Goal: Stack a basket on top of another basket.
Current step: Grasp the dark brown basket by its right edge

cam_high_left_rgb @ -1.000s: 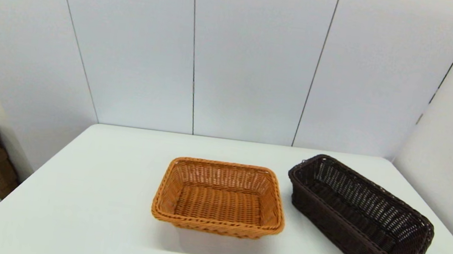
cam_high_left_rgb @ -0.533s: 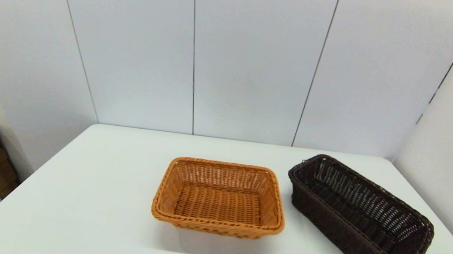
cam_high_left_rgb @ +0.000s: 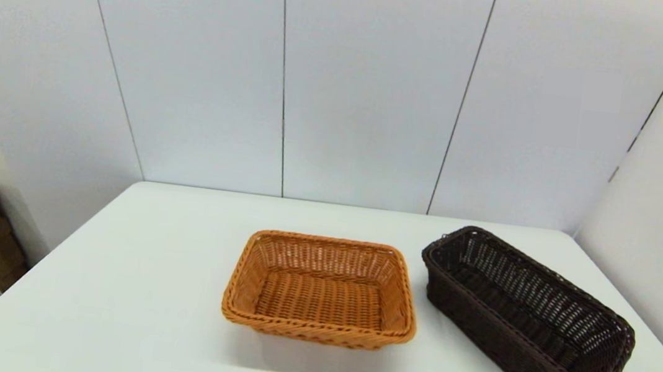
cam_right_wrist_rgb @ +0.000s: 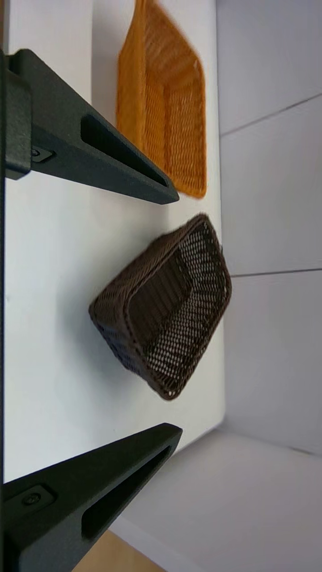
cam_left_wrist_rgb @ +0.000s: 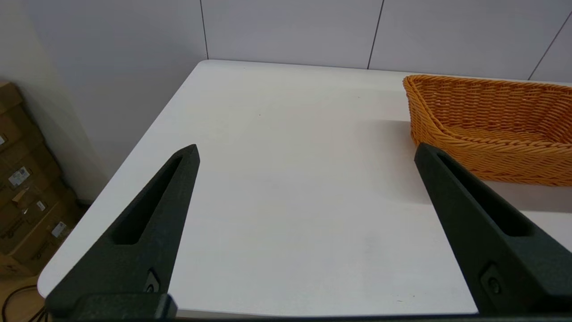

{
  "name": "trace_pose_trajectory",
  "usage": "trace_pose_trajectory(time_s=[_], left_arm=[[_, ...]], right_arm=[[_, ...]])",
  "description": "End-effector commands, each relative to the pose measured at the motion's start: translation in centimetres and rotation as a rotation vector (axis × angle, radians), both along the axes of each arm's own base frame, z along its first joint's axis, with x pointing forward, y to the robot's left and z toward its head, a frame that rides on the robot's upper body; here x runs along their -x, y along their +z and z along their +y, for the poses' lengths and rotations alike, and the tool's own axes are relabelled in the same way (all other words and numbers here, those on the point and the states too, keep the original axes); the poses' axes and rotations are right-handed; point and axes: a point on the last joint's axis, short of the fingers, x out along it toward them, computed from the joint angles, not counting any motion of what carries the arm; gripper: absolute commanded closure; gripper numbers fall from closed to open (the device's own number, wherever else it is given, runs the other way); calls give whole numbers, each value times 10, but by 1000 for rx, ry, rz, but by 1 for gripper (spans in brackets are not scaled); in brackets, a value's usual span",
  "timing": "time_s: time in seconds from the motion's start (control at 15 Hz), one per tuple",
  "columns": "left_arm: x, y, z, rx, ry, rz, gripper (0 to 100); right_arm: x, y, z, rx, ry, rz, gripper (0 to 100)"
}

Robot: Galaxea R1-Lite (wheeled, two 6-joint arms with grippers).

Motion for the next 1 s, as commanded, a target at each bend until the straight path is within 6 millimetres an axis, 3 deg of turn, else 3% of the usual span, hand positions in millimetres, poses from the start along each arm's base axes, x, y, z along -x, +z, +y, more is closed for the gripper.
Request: trace_pose_trajectory(time_s=[0.07, 0.27, 0.47, 0.73, 1.0], left_arm=[[0, 0, 0, 1, 1, -1, 0], [0, 0, 0, 1, 1, -1, 0], [0, 0, 0, 1, 1, -1, 0], [0, 0, 0, 1, -1, -1, 0], [0, 0, 0, 1, 1, -1, 0]], right_arm=[[-83, 93, -4, -81, -110, 222, 0], [-145, 107, -13, -103, -355, 335, 0], [-197, 89, -20, -163, -568, 472, 0], [-227, 52, -21, -291, -680, 727, 0], [-231, 23, -17, -371, -594, 893, 0]])
